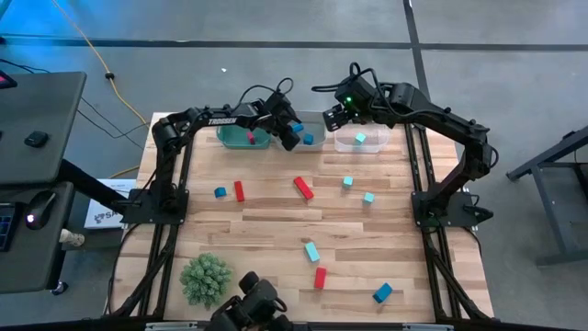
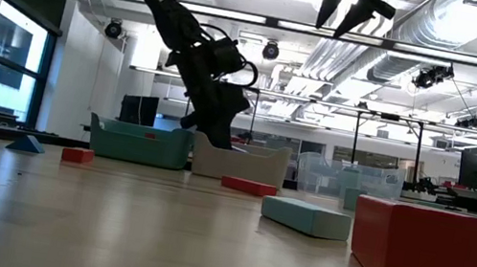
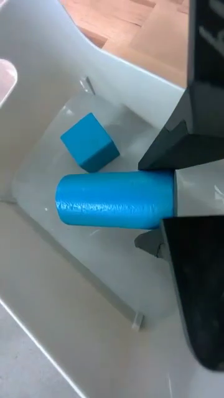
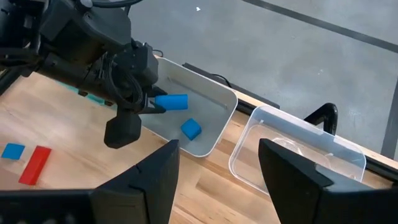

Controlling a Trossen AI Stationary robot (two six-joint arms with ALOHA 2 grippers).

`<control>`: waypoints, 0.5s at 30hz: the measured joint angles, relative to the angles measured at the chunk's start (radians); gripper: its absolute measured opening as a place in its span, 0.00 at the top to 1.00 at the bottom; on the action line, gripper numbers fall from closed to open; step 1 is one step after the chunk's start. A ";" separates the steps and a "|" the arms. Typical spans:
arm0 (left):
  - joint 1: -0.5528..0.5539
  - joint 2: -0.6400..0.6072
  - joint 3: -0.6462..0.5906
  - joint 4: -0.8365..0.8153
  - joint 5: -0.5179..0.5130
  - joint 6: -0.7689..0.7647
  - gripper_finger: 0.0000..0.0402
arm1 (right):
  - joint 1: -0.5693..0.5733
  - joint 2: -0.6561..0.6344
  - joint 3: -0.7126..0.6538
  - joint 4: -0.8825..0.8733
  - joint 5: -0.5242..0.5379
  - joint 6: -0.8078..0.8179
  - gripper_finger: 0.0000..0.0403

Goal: Sort & place blocks by color
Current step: Put the blue block into the gray bin, then put the light blue block into the transparent bin

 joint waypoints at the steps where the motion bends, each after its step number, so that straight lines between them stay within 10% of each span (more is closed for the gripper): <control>1: -0.003 0.000 0.000 0.000 0.000 0.000 0.86 | 0.000 0.000 0.000 -0.002 -0.001 0.000 0.48; 15: -0.003 0.000 0.019 -0.031 0.001 0.000 0.67 | 0.001 0.000 0.000 -0.095 -0.172 -0.005 0.48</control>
